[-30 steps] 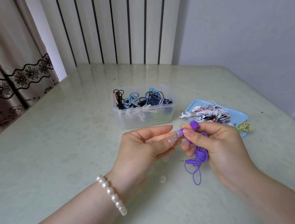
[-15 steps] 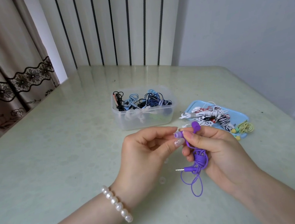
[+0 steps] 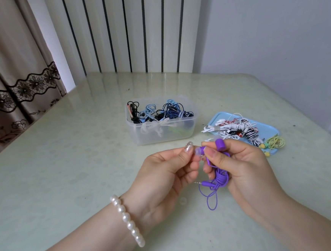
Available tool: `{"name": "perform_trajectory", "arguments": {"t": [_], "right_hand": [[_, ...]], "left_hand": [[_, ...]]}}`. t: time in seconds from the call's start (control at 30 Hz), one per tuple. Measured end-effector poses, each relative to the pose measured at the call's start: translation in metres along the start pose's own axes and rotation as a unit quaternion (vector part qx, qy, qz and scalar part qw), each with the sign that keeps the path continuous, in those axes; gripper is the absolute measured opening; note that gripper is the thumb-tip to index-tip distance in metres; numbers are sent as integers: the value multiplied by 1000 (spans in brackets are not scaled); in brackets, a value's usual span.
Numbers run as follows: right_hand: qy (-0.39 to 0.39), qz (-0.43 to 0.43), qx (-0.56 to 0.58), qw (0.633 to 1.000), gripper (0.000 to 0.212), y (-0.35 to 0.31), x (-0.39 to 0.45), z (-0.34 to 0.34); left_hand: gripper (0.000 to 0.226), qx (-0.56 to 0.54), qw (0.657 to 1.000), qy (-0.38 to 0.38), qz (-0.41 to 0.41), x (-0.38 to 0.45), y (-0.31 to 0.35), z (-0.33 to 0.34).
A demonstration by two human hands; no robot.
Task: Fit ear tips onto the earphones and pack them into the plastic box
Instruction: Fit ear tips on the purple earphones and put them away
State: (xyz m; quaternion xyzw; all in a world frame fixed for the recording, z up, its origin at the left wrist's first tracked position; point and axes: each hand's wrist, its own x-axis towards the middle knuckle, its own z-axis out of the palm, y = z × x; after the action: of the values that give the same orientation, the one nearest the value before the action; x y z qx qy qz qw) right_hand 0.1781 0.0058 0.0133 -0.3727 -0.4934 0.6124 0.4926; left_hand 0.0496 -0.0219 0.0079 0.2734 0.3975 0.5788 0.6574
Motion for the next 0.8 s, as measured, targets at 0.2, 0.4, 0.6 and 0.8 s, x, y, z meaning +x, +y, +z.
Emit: {"name": "perform_trajectory", "arguments": {"t": [0.2,0.4,0.6,0.8], "right_hand": [[-24,70,66,995,21,-2,1,1],[-44,95,80,991,14,-5,-1,0],[-65,114,97,986,18,-8,-2,0],[-78,119,83,986,17,-8,-2,-1]], "left_hand": [[15,-32,999,-31,-25,3,1,-3],[15,11,999,-29,28,7,-1,-6],[21,41,997,-52,49,7,2,-8],[18,63,995,-64,47,8,2,-12]]}}
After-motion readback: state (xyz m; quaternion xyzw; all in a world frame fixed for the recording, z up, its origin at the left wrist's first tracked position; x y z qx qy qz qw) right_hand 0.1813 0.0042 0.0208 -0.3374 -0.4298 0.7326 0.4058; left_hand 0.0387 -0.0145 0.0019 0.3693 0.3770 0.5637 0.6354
